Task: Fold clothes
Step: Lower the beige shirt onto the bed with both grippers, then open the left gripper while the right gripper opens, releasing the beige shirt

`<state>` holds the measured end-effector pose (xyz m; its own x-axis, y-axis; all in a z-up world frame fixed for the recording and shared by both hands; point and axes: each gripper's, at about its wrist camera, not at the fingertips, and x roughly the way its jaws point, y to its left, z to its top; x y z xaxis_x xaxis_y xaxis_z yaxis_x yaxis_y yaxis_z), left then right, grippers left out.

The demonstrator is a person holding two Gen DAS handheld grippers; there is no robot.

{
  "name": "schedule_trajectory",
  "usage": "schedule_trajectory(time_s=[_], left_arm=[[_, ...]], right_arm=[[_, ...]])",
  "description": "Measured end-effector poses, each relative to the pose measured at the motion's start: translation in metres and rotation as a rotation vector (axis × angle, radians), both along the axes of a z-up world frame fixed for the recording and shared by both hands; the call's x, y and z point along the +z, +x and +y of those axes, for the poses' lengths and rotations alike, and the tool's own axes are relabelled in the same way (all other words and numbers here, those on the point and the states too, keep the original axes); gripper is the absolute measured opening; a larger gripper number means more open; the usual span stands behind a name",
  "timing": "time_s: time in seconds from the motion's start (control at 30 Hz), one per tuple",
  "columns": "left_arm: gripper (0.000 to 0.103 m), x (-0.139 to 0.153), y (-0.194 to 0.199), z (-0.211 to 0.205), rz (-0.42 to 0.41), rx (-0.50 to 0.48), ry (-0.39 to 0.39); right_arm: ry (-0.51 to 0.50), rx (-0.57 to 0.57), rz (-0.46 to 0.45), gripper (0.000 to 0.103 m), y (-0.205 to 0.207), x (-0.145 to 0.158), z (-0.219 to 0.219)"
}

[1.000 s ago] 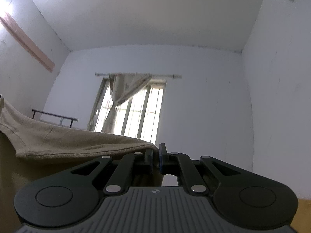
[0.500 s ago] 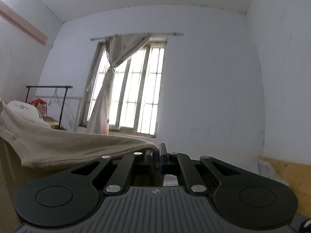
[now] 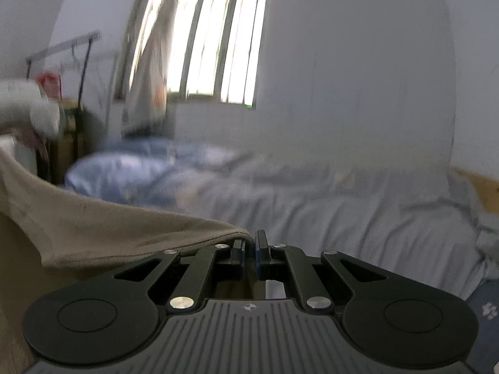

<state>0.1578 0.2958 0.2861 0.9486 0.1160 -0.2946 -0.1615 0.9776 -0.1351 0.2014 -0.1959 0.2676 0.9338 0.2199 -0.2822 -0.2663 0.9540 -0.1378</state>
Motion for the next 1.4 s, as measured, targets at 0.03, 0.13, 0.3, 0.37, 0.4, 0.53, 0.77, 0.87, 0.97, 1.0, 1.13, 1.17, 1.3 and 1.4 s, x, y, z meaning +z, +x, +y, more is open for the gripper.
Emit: schedule_trajectory(time_s=[0.03,0.13,0.3,0.37,0.4,0.53,0.77,0.87,0.97,1.0,1.13,1.17,1.3,1.4], left_arm=[[0.004,-0.013,0.01,0.001,0.019,0.002,-0.004],[0.004,-0.048,0.042,0.003,0.071,0.007,0.01],[0.004,-0.094,0.087,0.005,0.141,0.016,0.051],[0.004,-0.112,0.105,0.006,0.176,0.019,0.072],[0.005,-0.121,0.112,0.007,0.189,0.019,0.079],[0.005,-0.16,0.144,0.01,0.25,0.032,0.11],[0.006,-0.219,0.172,0.008,0.344,0.036,0.143],[0.008,-0.239,0.176,0.011,0.379,0.034,0.139],[0.014,-0.252,0.176,0.013,0.382,0.036,0.14],[0.017,-0.254,0.175,0.013,0.378,0.033,0.139],[0.046,-0.257,0.173,0.016,0.396,0.006,0.125],[0.05,-0.255,0.169,0.016,0.391,0.0,0.118],[0.058,-0.244,0.153,0.019,0.395,-0.034,0.085],[0.059,-0.231,0.131,0.016,0.391,-0.059,0.069]], right_arm=[[-0.02,0.001,0.025,0.003,0.013,-0.015,0.003],[-0.069,0.0,0.075,0.003,0.047,-0.051,0.01],[-0.109,-0.005,0.155,0.003,0.097,-0.1,0.021],[-0.13,0.006,0.183,0.003,0.115,-0.119,0.024],[-0.136,0.01,0.197,0.003,0.125,-0.129,0.026],[-0.136,0.02,0.271,0.003,0.157,-0.16,0.028],[-0.134,0.03,0.382,0.003,0.192,-0.212,0.03],[-0.182,0.029,0.41,0.011,0.195,-0.228,0.035],[-0.225,0.022,0.407,0.031,0.193,-0.235,0.036],[-0.235,0.021,0.403,0.035,0.191,-0.235,0.035],[-0.267,0.039,0.41,0.041,0.182,-0.23,0.031],[-0.282,0.05,0.406,0.041,0.178,-0.229,0.031],[-0.314,0.1,0.396,0.042,0.158,-0.215,0.03],[-0.345,0.153,0.374,0.042,0.137,-0.2,0.034]])
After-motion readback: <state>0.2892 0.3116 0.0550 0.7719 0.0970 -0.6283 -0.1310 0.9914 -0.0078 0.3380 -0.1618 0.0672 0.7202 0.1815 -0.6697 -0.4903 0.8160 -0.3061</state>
